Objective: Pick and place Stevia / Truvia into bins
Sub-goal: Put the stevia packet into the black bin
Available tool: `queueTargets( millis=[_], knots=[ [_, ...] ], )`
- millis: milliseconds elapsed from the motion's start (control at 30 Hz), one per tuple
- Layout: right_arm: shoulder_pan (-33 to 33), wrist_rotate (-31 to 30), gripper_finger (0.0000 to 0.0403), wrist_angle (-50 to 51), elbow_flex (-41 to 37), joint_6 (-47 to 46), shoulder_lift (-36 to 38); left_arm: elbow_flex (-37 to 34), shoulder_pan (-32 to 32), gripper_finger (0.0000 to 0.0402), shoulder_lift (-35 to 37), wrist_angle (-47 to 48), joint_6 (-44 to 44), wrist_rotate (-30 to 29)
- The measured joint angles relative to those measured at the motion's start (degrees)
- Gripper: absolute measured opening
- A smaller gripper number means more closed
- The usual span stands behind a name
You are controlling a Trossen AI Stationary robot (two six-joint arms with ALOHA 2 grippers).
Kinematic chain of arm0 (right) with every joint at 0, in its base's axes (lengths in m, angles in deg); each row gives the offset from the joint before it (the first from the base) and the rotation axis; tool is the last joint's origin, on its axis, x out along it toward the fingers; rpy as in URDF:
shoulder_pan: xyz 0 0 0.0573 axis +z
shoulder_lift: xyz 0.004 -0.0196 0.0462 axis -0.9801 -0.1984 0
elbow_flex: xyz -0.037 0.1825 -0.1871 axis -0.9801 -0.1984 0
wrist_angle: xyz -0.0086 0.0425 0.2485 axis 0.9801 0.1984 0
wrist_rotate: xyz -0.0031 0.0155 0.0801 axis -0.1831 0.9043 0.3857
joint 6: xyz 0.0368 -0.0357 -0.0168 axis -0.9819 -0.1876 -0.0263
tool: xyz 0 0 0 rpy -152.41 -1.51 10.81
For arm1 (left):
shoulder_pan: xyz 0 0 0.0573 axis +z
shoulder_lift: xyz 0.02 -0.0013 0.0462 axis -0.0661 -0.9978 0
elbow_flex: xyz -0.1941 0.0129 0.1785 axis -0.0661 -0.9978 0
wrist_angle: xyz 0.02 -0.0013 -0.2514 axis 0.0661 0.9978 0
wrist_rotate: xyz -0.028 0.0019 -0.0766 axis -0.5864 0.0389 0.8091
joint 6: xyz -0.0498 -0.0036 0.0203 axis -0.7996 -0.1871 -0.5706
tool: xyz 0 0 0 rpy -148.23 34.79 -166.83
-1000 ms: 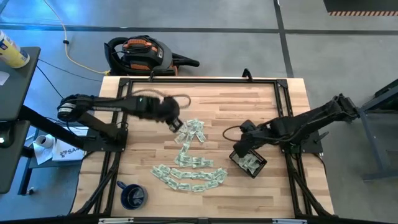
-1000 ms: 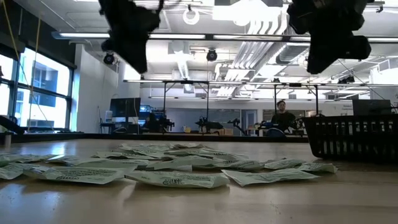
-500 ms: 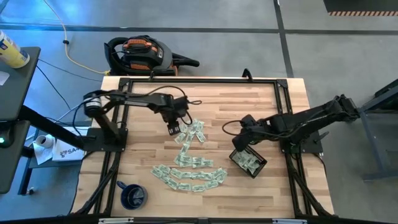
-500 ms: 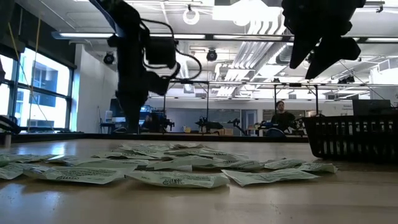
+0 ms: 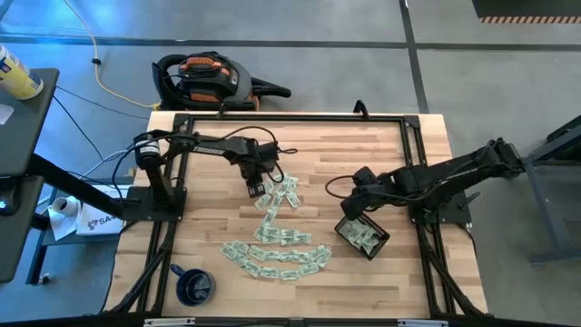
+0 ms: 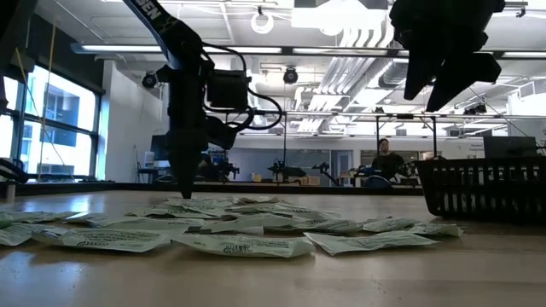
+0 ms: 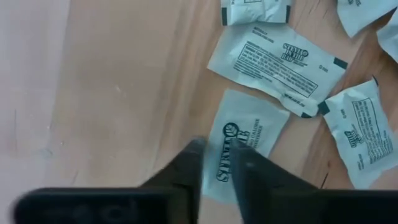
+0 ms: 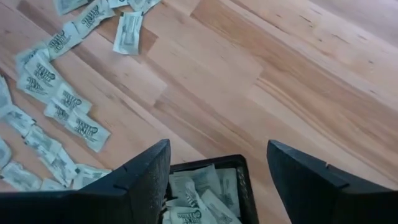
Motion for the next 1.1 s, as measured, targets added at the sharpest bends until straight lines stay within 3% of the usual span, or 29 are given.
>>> queueTargets(
  millis=[100,167,333,567,700,833,900,1100],
  knots=[
    [0.0,-0.6,0.0257,0.3,0.0,0.8,0.0,-0.1,-0.1,0.0040,0.0,0.2,0.0,-0.6],
    [0.0,-1.0,0.0257,0.4,0.0,1.2,0.0,-0.1,-0.2,0.0021,0.0,0.2,0.0,-1.3],
    [0.1,-2.4,0.0257,0.2,0.0,2.2,0.1,2.3,0.2,0.0044,0.1,2.7,-0.1,-2.3],
    [3.5,-10.0,0.0257,-0.4,0.8,2.6,4.4,10.7,0.5,0.0021,3.5,7.6,-1.5,-3.4],
    [6.5,-13.7,0.0257,0.2,1.3,1.4,8.8,17.3,-2.2,0.0023,4.2,6.7,-6.0,3.0],
    [9.3,-17.1,0.0256,2.7,1.3,-0.5,13.2,24.7,-9.8,0.0022,4.0,-1.0,-6.2,4.8],
    [10.6,-19.1,0.0256,3.4,1.3,-0.9,15.3,27.3,-13.5,0.0022,2.5,-9.5,-6.3,4.6],
    [12.4,-22.7,0.0257,3.7,1.3,0.3,20.6,35.4,-17.2,0.0022,-8.3,-21.7,-13.3,2.0]
  ],
)
